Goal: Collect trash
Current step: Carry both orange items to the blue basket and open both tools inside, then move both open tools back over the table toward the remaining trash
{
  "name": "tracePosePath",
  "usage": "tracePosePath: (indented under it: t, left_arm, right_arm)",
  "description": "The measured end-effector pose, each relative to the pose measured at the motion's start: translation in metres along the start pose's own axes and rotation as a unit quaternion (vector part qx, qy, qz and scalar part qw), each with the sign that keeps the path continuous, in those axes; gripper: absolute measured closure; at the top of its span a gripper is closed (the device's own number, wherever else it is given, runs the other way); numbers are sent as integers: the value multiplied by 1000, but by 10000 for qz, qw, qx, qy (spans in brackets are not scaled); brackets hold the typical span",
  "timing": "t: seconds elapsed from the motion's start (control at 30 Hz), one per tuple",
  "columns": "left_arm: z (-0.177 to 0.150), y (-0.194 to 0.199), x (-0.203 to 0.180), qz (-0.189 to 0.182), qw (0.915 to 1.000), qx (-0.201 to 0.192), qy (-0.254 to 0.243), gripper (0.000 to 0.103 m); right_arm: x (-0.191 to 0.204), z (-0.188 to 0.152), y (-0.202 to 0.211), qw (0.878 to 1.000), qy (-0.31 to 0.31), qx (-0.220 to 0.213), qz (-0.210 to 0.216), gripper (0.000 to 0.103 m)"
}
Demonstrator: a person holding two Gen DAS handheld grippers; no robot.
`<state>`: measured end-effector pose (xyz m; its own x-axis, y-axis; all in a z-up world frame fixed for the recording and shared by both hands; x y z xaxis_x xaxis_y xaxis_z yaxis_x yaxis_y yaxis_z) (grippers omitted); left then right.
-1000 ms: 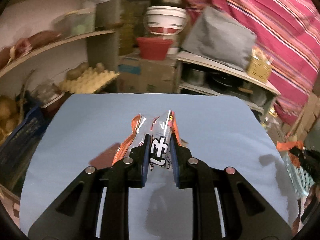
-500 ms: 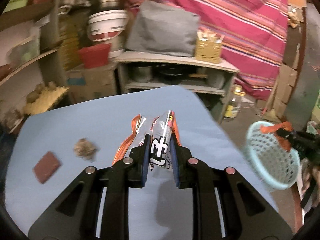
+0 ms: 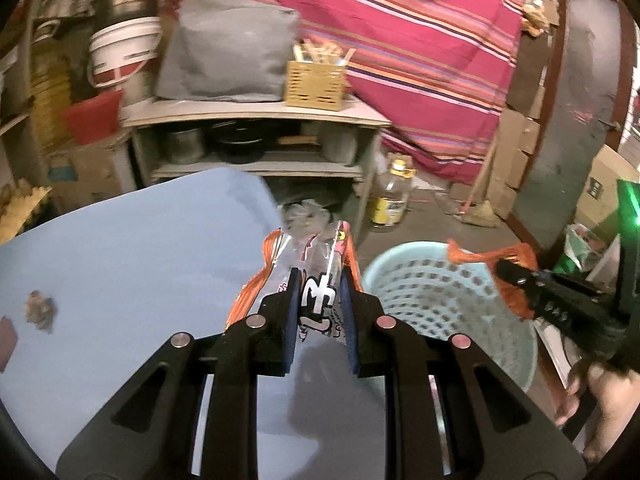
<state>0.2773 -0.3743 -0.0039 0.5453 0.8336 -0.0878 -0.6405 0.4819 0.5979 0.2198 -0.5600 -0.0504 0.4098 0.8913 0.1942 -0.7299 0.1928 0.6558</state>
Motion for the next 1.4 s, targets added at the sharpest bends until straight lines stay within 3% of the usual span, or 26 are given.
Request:
tracePosePath:
  t: [0.13,0.33,0.43,0.5,0.6,0.77,0.9,0.93,0.97,1.0,1.03,1.2,1.33,1.4]
  left_arm:
    - [-2,-14,-33,-245,9996,87,-76,84]
    - [-11,-36,-66,-346,9987,268,-258,74]
    - [-13,-41,-74,-332,9985,303,-319,62]
    - [-13,-42,-76,-322,9985,286,-333,40]
    - [-10,-38,-75,-186,9990,193,-354,20]
    - [-8,-27,-58,-71,9994,139,-319,9]
    - [-7,-14,-34,151,9993,-15,-329,6]
    - [-7,-11,-27,214,9993,-54,-310,6]
    - [-7,-8,-19,272,9992,-74,-290,6]
    - [-7,-7,-14,310,9991,-79,-291,6]
    - [-8,-4,-7,394,9987,-79,-319,6]
    - [-15,13,29,803,9954,-198,-488,6]
    - [-31,37,78,1117,9926,-314,-346,6]
    - [-39,48,106,1492,9873,-446,-310,6]
  right_arm:
    - [-7,-3,-3,10000,-43,76,12,95]
    - [-30,1,-1,9996,-270,49,-31,95]
    - [-45,-1,-3,9989,-451,77,-93,95]
    - [-48,-2,-3,9987,-499,86,-95,95]
    - [-47,-2,-3,9987,-484,90,-86,95]
    - [-36,-4,-7,9993,-344,149,-38,95]
    - [-26,-6,-13,9993,-116,231,-252,92]
    - [-24,-7,-15,9991,-78,259,-328,87]
    - [-23,-8,-17,9987,-48,301,-407,66]
    - [-22,-9,-19,9982,-30,340,-494,36]
    - [-22,-9,-19,9981,-23,325,-529,31]
    - [-15,-8,-19,9977,-55,308,-593,28]
    - [7,-6,-14,9983,61,159,-560,23]
    - [21,-5,-13,9982,207,76,-557,11]
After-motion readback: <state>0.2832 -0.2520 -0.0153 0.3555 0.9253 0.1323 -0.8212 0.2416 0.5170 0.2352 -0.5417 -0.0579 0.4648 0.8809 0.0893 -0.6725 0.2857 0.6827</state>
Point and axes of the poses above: each gripper's, at about its wrist camera, not at the fingertips, and y roughly against the way its jaws point, x to its left, z to its top, the point moved 7 cm from there along -y, roughly the way its jaws point, and after that the axes turned 3 degrees about -y, right-handed, at the moved point
